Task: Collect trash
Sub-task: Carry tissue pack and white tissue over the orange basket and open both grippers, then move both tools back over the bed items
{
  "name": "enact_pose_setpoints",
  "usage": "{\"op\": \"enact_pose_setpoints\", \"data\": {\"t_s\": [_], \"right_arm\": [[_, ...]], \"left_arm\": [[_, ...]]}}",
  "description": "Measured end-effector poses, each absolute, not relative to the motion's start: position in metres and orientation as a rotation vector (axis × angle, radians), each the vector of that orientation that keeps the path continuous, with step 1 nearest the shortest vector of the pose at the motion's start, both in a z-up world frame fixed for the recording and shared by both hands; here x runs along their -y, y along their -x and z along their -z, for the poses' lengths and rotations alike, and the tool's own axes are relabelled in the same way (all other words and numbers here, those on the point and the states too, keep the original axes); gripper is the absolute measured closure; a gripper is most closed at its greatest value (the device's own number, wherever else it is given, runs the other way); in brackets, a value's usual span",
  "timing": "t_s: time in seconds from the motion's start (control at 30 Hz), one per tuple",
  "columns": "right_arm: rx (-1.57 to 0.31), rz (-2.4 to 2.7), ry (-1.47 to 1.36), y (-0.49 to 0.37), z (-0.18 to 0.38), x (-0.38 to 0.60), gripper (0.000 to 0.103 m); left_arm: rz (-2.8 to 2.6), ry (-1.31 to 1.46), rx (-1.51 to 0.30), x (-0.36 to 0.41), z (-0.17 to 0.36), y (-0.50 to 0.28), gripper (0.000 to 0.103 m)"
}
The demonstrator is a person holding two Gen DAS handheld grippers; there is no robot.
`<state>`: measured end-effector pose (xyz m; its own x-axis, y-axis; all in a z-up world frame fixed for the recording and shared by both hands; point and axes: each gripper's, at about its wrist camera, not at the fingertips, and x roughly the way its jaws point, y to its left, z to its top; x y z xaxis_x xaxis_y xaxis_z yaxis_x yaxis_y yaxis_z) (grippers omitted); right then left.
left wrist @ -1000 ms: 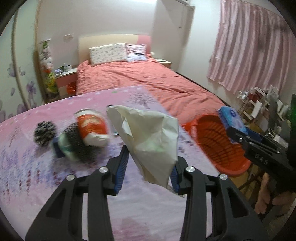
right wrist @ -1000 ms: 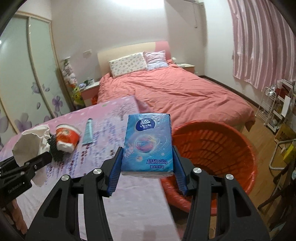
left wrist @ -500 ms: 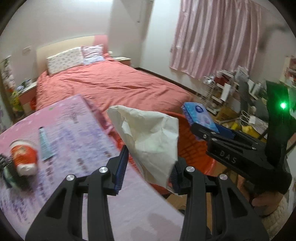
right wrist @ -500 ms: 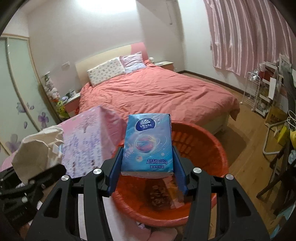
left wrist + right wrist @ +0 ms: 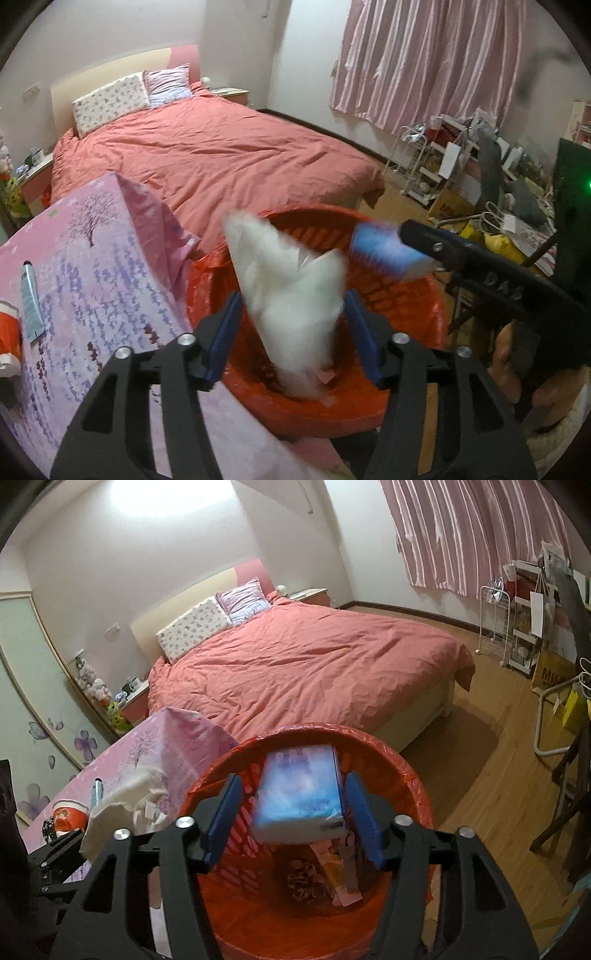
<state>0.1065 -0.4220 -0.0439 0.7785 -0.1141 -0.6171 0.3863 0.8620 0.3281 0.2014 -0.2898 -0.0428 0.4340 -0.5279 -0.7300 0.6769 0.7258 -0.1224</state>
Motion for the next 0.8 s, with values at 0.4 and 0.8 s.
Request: {"op": "enact_pose_setpoints", "data": {"t_s": [0.4, 0.8], "right_arm": [[-0.659, 0.29, -0.403, -0.107, 0.046, 0.405, 0.032], [-0.681, 0.212, -0.256, -0.118, 0.032, 0.342, 0.03]], "left_arm": [[0.645, -0.18, -0.826, 0.244, 0.048, -0.211, 0.027], [0.508, -0.16, -0.81, 0.156, 0.044, -0.202, 0.022]]}}
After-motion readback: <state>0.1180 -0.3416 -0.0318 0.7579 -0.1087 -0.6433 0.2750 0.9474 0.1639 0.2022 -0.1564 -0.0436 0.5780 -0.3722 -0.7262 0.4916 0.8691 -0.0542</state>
